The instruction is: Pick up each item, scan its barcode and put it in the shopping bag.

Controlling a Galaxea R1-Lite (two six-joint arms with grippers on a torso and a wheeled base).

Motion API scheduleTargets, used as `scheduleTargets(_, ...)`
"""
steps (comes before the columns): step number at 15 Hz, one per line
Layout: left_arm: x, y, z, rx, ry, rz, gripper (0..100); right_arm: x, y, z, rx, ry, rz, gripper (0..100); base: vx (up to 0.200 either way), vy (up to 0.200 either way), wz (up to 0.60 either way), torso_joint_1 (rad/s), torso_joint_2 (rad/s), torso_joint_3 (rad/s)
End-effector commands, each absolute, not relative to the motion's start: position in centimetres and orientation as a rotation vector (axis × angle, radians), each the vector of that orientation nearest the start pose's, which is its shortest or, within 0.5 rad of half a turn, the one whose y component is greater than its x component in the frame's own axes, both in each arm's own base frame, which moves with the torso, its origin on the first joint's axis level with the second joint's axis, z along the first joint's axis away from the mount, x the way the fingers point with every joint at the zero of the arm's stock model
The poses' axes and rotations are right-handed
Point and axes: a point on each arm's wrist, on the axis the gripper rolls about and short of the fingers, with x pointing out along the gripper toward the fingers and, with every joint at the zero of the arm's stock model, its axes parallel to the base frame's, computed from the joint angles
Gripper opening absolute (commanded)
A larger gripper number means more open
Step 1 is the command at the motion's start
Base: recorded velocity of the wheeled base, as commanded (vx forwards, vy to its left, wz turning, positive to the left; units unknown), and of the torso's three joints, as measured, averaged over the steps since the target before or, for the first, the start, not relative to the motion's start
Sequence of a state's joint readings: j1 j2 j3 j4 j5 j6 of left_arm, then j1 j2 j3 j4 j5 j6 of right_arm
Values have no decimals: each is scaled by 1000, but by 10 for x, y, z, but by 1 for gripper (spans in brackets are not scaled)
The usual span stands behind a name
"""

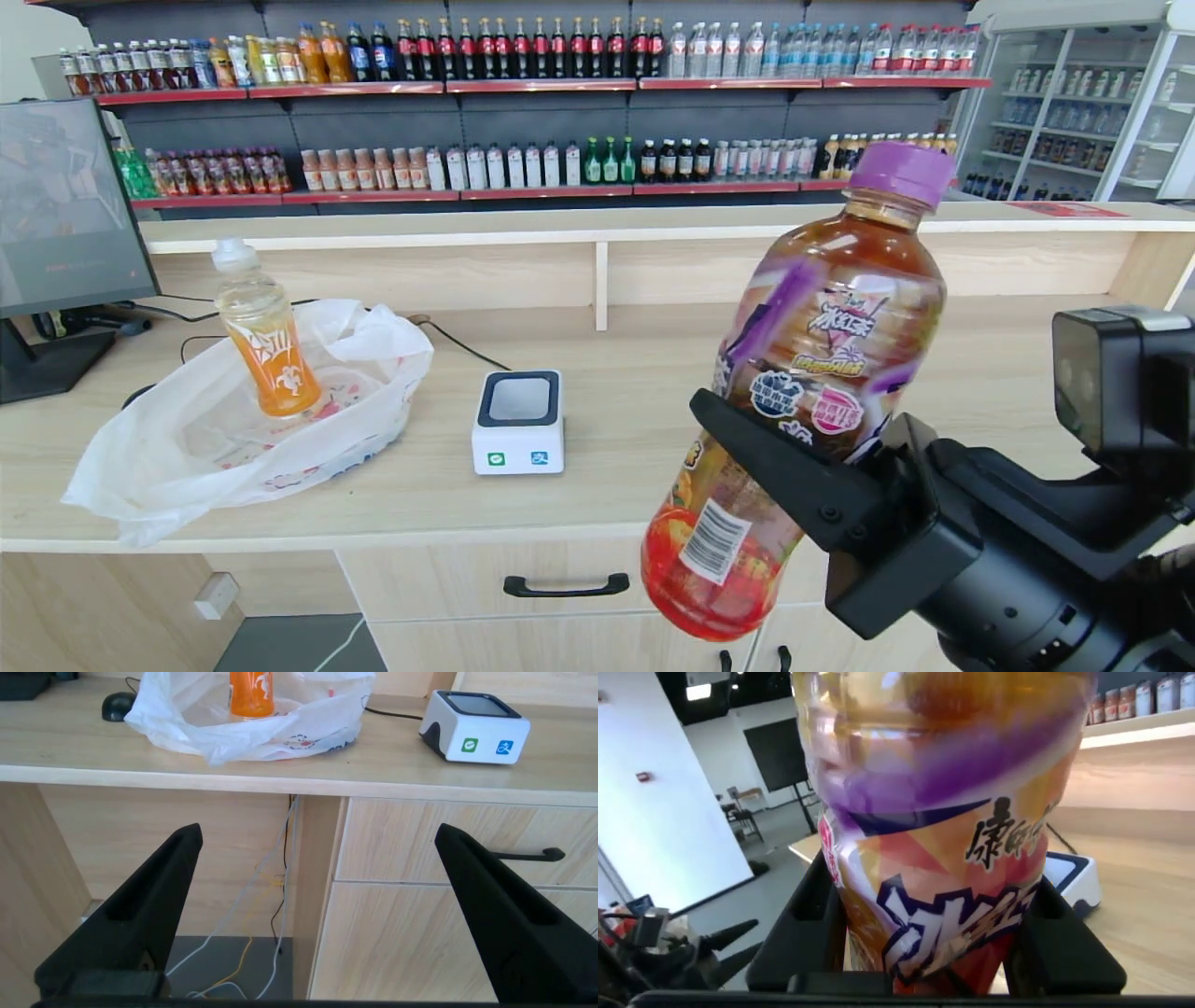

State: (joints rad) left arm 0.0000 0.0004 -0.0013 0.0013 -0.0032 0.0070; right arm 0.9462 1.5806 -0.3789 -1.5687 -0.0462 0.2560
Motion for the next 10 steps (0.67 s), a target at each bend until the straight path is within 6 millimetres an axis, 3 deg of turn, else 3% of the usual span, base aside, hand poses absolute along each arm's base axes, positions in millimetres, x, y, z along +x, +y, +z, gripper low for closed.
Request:
scheduleTargets(1, -23, 0, 75, 8, 2, -3, 100, 143, 180, 200, 368, -245, 879, 0, 0, 0, 0, 0, 0, 0)
scheduleTargets(4, -23, 0, 76, 8, 0, -3, 100, 157, 161, 189, 163, -280, 752, 0, 0, 0, 0, 0, 0, 0)
scheduleTargets(7, -23, 0, 75, 6, 2, -3, 100, 161, 135, 164, -21, -221, 641, 0, 0, 0, 0, 0, 0, 0)
scheduleTargets(10, -23, 0, 76, 6, 0, -3, 100, 169, 125, 160, -37, -204, 584, 0, 0, 0, 0, 0, 0, 0)
